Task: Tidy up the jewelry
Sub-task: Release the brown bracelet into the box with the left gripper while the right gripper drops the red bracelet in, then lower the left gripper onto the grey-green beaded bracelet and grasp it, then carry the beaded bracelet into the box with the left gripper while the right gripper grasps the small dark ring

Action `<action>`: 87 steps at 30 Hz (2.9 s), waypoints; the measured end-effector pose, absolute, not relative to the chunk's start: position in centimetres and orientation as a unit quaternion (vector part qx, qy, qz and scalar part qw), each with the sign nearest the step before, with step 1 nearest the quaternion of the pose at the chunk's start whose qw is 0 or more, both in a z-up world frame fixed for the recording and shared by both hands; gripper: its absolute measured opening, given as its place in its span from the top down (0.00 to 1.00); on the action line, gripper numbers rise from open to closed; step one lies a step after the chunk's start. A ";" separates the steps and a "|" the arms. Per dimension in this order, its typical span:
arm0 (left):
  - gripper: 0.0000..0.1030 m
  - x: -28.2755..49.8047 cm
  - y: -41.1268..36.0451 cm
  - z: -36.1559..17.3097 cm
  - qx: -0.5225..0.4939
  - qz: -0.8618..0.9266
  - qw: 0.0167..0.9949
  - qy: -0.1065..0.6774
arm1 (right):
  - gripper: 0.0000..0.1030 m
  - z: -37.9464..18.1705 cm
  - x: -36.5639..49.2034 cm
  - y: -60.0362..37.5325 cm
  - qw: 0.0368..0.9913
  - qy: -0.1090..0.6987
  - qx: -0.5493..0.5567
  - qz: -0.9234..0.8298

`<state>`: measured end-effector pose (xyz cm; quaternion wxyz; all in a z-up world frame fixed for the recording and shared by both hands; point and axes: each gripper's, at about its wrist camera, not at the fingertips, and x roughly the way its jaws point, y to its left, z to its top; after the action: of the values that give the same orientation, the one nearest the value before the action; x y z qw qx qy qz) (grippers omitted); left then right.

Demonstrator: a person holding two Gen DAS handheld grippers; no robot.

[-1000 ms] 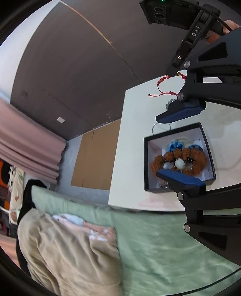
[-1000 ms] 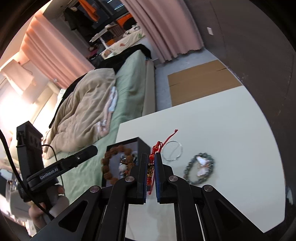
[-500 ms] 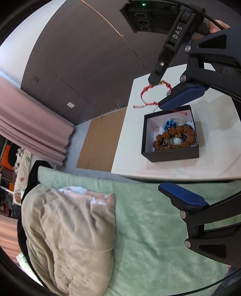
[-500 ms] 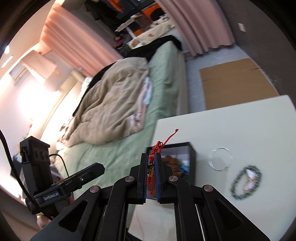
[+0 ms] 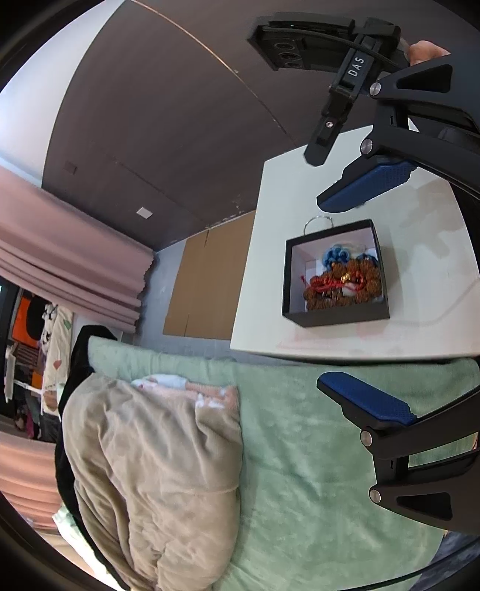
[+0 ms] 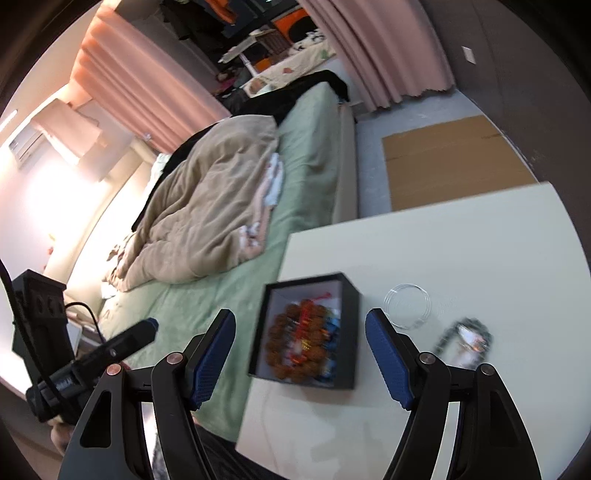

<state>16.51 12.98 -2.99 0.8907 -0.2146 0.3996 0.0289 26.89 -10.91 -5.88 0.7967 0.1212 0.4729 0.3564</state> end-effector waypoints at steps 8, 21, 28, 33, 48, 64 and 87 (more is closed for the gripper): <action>0.14 17.9 8.4 -2.6 -0.197 0.002 0.890 0.412 | 0.29 -6.0 27.8 -16.8 0.801 0.488 0.151 0.313; 0.23 20.9 1.3 -3.4 -0.153 -0.039 0.880 0.447 | 0.29 -7.5 28.0 -22.5 0.802 0.496 0.172 0.287; 0.48 22.9 -1.9 -5.5 -0.137 -0.051 0.866 0.479 | 0.29 -9.2 28.5 -25.4 0.797 0.503 0.191 0.275; 0.56 24.7 -4.2 -7.7 -0.117 -0.053 0.853 0.506 | 0.29 -10.2 29.1 -27.4 0.795 0.503 0.214 0.263; 0.73 29.0 -6.2 -13.8 -0.073 -0.010 0.812 0.579 | 0.29 -12.6 30.7 -29.4 0.787 0.516 0.238 0.241; 0.92 30.1 -6.6 -15.5 -0.062 -0.019 0.817 0.573 | 0.29 -13.5 31.2 -28.9 0.791 0.525 0.230 0.217; 0.92 25.6 -0.5 -6.8 -0.128 -0.076 0.870 0.470 | 0.53 -13.9 30.7 -22.1 0.784 0.548 0.160 0.245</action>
<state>25.59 -0.52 -6.80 0.8702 -0.1282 0.4696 -0.0764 30.71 -22.08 -13.87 0.7839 0.1598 0.5478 0.2448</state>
